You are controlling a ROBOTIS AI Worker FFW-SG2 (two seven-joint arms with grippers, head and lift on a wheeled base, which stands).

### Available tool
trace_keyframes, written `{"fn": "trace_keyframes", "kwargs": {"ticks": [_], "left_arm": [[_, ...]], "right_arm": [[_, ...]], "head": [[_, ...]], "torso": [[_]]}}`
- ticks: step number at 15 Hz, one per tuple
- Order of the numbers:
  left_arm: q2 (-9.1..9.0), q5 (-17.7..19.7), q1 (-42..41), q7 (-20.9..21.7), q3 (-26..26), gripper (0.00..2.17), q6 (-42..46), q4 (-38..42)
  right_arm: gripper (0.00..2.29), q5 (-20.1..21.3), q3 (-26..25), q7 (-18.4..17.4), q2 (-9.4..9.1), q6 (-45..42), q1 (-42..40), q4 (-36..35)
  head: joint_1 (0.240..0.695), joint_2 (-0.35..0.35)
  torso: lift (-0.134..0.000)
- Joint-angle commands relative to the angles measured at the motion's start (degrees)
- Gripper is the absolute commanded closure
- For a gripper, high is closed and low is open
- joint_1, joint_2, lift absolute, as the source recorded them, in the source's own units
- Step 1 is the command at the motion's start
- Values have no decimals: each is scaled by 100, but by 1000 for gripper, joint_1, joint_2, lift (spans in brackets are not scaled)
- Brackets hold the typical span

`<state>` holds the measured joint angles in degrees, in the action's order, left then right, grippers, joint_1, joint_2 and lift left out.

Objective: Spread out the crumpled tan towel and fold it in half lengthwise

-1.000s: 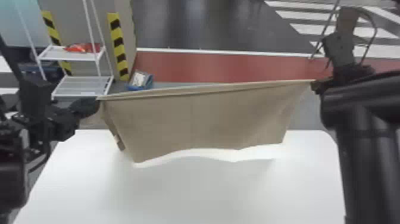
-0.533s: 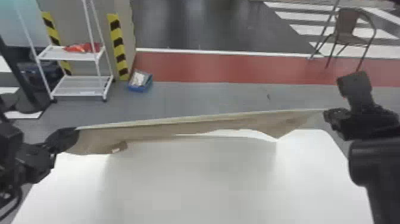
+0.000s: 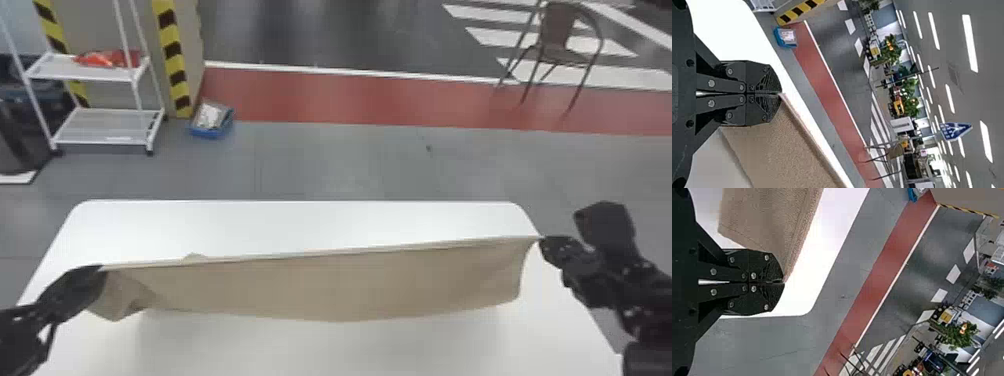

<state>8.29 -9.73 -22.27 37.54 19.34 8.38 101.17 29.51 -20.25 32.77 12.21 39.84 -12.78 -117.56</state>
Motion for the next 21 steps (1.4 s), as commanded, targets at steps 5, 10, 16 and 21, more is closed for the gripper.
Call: {"fn": "trace_keyframes", "kwargs": {"ticks": [5,10,16,21], "left_arm": [[-37,-116,733,-54,-106,1440,-1028,527],[-134,-433,2368,-133,-941,1440,-2258,70],[-257,-644,3880,-247,-1345,1440,-2785,-791],[-222,-600,3300,-19,-1011,1440,-2434,-519]], "right_arm": [[1666,28,48,80,177,1039,1357,199],[1666,565,927,-17,124,1637,3036,1306],[1666,855,1296,-280,54,1865,4609,2361],[1666,644,1024,-166,168,1971,3722,1640]], "head": [[695,-201],[690,-192],[558,-193],[474,-189]], "torso": [[0],[0],[0],[0]]}}
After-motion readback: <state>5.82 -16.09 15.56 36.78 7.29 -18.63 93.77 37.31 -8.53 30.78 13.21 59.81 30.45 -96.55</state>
